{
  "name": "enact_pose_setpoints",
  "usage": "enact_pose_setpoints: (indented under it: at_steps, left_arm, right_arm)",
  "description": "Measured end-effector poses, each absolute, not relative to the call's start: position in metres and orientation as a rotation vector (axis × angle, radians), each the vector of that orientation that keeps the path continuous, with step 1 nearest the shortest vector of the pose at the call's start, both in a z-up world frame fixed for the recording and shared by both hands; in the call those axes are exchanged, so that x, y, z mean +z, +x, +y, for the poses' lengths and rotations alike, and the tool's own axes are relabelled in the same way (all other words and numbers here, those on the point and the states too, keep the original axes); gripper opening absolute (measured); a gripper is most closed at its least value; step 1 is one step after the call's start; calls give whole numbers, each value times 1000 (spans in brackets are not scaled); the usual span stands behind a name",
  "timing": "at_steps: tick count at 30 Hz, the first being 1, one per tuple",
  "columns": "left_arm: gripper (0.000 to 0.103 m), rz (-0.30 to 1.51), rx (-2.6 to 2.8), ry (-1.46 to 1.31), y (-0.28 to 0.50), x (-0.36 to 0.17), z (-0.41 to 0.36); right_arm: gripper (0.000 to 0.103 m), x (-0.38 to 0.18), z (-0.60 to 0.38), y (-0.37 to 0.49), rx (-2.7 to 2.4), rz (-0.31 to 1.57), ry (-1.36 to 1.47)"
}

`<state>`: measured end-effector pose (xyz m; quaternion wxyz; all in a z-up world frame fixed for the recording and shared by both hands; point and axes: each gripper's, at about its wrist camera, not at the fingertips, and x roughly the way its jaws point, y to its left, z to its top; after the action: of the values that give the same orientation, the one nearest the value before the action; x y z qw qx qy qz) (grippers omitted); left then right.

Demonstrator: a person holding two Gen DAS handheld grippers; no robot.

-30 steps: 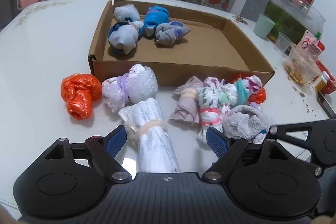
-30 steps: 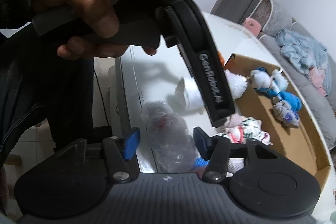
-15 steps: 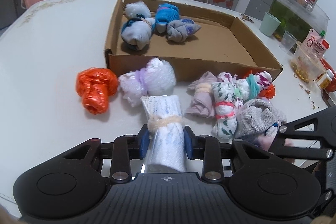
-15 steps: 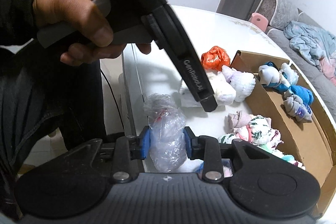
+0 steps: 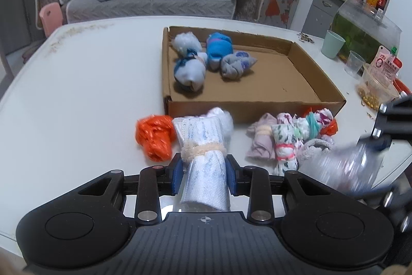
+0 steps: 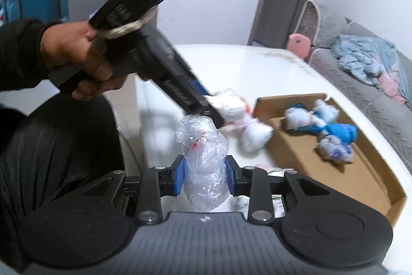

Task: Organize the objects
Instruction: 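Carry the towel roll and plastic bundle into the box and lower them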

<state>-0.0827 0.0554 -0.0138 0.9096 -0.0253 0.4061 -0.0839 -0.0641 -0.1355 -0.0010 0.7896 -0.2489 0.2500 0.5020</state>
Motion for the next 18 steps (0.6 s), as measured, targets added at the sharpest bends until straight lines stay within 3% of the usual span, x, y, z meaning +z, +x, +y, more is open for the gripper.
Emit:
enact_pose_setpoints:
  at_steps: [18]
  left_arm:
    - [41,670,-214,44,-20,82,51]
  right_arm:
    - [30,60,-172,47,890,531,-292]
